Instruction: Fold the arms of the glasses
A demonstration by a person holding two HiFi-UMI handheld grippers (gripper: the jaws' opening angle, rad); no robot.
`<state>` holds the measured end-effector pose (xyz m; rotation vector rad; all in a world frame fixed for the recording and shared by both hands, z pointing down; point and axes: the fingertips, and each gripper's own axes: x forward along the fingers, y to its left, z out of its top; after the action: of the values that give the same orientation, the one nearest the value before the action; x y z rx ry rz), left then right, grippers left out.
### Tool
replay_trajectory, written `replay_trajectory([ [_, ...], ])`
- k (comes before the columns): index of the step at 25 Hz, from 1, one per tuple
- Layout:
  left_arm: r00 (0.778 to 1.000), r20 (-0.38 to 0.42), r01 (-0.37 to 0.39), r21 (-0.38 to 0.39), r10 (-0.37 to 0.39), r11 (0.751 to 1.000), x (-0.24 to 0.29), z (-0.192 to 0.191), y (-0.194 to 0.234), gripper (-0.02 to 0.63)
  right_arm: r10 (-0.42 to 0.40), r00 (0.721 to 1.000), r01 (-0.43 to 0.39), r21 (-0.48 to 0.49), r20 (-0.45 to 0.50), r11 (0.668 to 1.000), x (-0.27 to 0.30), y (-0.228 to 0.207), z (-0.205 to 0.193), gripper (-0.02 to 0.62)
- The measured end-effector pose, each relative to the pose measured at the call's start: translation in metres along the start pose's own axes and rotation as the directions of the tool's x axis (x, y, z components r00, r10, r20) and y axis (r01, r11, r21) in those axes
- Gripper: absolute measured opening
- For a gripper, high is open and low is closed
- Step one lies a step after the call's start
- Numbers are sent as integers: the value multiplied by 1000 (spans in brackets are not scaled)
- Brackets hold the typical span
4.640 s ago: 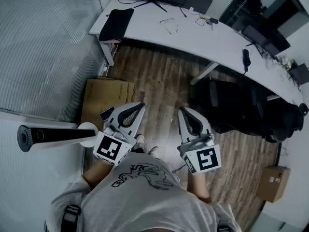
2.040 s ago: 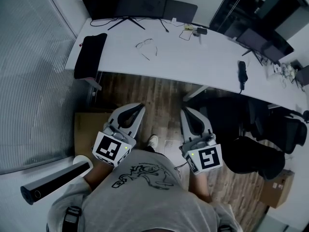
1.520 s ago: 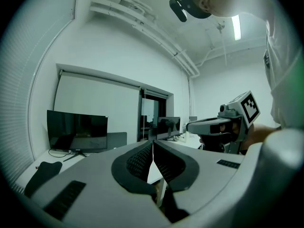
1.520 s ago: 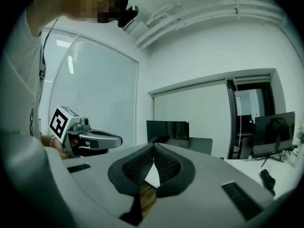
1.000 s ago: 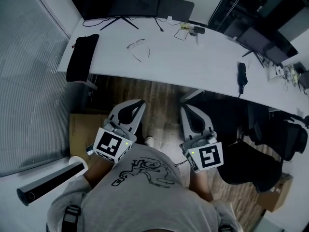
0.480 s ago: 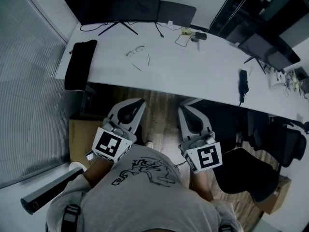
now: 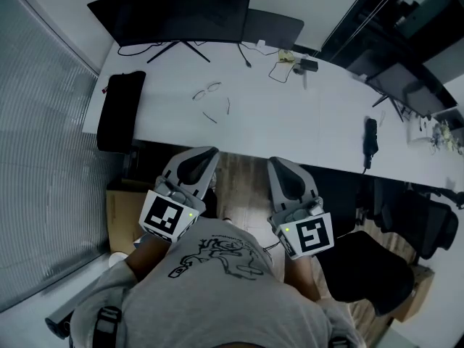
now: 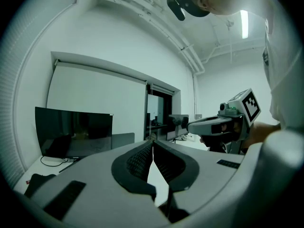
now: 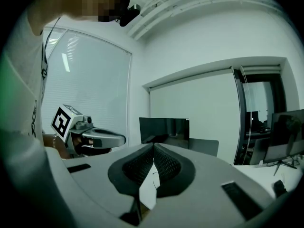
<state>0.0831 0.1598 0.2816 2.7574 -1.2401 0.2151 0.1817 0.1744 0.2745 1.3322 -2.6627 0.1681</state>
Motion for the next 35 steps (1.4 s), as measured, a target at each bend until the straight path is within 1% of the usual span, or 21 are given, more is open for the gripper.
replay_trajectory([
  [2, 1000, 6, 6, 6, -6, 1000, 10, 6, 17, 23, -3, 1000, 3, 5, -1, 1000, 19, -6, 6, 9],
  [5, 997, 67, 22, 34, -24, 999, 23, 18, 42, 23, -4, 1000, 4, -1, -1, 1000, 48, -10, 12, 9],
  [6, 997, 72, 24, 37, -27, 999, 26, 19, 51, 23, -3, 1000, 3, -3, 0, 1000, 58, -11, 14, 9],
  [10, 999, 33, 19, 18, -20, 1000, 41, 13, 89, 23, -3, 1000, 3, 1, -5, 1000, 98, -19, 21, 9],
  [13, 998, 53, 28, 24, -29, 999, 55, 21, 116, 23, -9, 1000, 9, 10, -22, 1000, 125, -27, 25, 9],
  [15, 998, 52, 31, 25, -32, 999, 62, 22, 134, 23, -13, 1000, 13, 14, -1, 1000, 145, -30, 33, 9],
  [17, 998, 50, 33, 26, -34, 999, 68, 21, 152, 23, -9, 1000, 9, 5, -18, 1000, 163, -31, 32, 9],
  [21, 1000, 2, 31, -3, -31, 999, 76, 8, 183, 23, -8, 999, 8, -4, -39, 1000, 195, -31, 30, 9],
  [22, 999, 10, 33, -3, -33, 999, 79, 9, 190, 23, -9, 999, 9, -5, -35, 1000, 203, -32, 32, 9],
  [24, 999, 37, 40, 10, -40, 999, 85, 12, 204, 23, -13, 1000, 13, -5, -17, 1000, 218, -33, 38, 9],
  [25, 998, 38, 41, 11, -42, 999, 87, 10, 210, 23, -17, 1000, 17, -1, -12, 1000, 225, -33, 39, 9],
  [29, 999, -29, 36, -25, -37, 999, 93, -13, 232, 23, -21, 999, 21, -8, -50, 1000, 243, -34, 29, 9],
  [30, 999, -30, 38, -28, -39, 999, 95, -15, 236, 23, -22, 998, 22, -5, -55, 1000, 247, -34, 28, 9],
  [33, 998, 0, 57, 1, -57, 998, 101, -14, 243, 23, -34, 999, 34, 12, -36, 999, 258, -36, 28, 9],
  [35, 998, -18, 59, 1, -59, 998, 103, -21, 247, 23, -27, 998, 27, 1, -65, 1000, 261, -36, 20, 9],
])
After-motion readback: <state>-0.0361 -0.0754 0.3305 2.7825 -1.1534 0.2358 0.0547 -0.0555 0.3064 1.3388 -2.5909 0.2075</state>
